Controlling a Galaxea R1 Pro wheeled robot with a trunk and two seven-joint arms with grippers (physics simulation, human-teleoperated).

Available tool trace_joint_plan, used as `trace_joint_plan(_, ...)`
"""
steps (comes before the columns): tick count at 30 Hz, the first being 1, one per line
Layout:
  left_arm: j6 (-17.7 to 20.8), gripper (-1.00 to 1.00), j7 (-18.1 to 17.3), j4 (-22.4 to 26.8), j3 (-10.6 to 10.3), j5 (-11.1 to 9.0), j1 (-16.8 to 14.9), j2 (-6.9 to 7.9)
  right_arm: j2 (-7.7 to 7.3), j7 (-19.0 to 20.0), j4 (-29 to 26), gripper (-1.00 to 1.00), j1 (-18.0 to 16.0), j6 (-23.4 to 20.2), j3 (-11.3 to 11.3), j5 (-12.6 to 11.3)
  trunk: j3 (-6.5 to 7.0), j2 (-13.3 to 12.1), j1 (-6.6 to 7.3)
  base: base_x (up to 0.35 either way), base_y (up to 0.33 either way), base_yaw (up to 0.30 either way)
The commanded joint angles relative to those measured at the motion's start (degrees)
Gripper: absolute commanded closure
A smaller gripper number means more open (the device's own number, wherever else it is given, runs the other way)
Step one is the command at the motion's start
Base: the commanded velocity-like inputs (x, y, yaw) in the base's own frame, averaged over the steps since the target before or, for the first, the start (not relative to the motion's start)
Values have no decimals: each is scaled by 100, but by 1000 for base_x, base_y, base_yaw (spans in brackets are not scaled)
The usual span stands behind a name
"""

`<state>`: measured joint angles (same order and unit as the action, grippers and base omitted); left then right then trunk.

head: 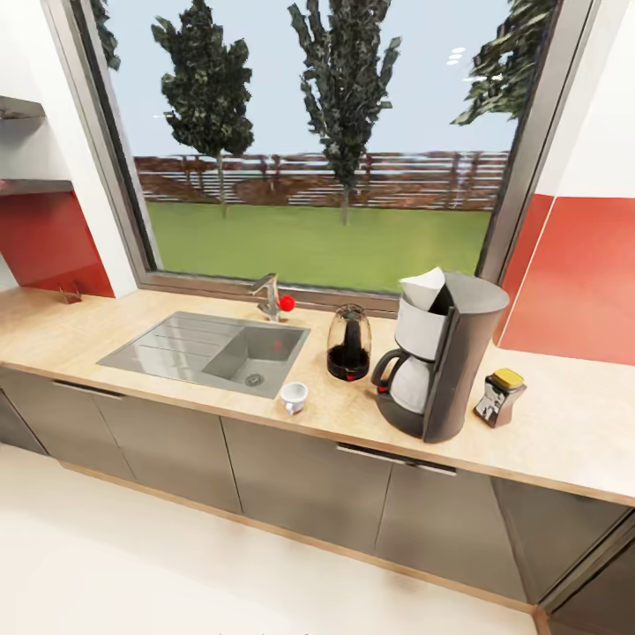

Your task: Set up a coffee station on the kitchen countertop: keep the coffee maker on the countertop, move the bottle of coffee from the kitchen shelf to the counter next to the coffee maker, place a paper coffee filter on top of the coffee maker, put the saucer next to the coffee maker with the coffee cup on the saucer, and place the electric kettle next to the coffee maker.

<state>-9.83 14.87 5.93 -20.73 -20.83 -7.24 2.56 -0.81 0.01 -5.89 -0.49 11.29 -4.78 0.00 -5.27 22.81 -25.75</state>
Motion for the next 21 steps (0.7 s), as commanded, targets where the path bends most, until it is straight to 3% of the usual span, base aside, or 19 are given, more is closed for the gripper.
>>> trace_joint_plan(1,21,-100,19,-3,-50,-44,-5,-22,1,8,3,-100,-3,22,-40,0,-17,12,-3,0,0,247)
trace_joint_plan(17,-6,-100,33,65,-36,-62,-6,-41,-7,-18,0,-100,-3,13,-49,0,-75,12,-3,0,0,266)
trace_joint_plan(21,-26,-100,20,73,-49,-49,-7,-120,-7,-18,0,-100,-3,13,-49,0,-89,12,-3,0,0,269)
